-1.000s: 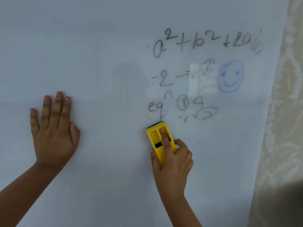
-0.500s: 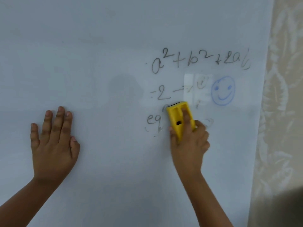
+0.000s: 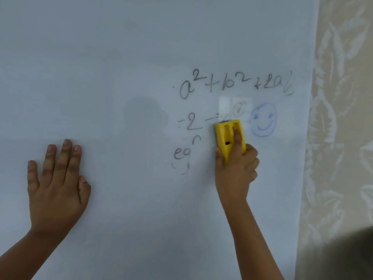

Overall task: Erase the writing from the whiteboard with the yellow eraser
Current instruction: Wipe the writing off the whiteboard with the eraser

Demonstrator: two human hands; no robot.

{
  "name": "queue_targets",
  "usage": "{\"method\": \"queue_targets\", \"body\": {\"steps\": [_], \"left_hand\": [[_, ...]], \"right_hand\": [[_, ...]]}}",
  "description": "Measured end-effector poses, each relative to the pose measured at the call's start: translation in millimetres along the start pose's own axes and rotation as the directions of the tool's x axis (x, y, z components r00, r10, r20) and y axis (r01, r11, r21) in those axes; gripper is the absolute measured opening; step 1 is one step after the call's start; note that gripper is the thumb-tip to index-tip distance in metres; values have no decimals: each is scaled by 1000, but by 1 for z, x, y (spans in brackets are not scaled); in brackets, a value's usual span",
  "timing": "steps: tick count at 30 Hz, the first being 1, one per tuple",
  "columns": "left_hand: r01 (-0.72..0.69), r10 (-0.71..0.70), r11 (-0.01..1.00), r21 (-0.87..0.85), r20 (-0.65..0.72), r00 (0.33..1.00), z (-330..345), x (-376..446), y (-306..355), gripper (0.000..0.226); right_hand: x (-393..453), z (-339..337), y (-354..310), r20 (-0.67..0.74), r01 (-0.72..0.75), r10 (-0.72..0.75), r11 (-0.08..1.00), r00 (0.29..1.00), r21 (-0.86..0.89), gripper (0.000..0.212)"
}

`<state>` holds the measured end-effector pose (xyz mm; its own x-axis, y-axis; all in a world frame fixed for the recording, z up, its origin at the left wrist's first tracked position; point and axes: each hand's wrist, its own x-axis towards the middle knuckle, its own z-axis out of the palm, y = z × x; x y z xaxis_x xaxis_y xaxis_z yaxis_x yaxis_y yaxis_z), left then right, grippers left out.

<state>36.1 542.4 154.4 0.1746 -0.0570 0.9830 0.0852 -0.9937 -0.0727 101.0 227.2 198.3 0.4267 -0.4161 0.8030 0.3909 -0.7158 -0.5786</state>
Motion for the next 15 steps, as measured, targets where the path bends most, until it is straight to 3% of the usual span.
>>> {"method": "queue_targets", "body": {"steps": [2, 4, 8, 10, 12, 15], "left_hand": [[-8, 8, 1000, -6, -4, 1000, 1, 1, -2, 55], [-22, 22, 1000, -6, -9, 1000, 2, 0, -3, 55], [8, -6, 999, 42, -50, 999, 3, 2, 2, 55], [18, -15, 998, 64, -53, 998, 1, 1, 2, 56], [18, -14, 997, 79, -55, 998, 2, 0, 2, 56], [23, -17, 995, 95, -61, 998, 1, 0, 3, 56]], "right_hand": [[-23, 2, 2, 46, 117, -117, 993, 992, 5, 62], [-37, -2, 21, 63, 122, -120, 992, 991, -19, 63], [-9, -10, 53, -2, -195, 195, 980, 981, 24, 65], [11, -8, 46, -30, -245, 246, 968, 969, 50, 65], [17, -5, 28, -31, -167, 169, 985, 985, 44, 64], [-12, 1, 6, 16, 79, -80, 996, 997, 31, 62]]}}
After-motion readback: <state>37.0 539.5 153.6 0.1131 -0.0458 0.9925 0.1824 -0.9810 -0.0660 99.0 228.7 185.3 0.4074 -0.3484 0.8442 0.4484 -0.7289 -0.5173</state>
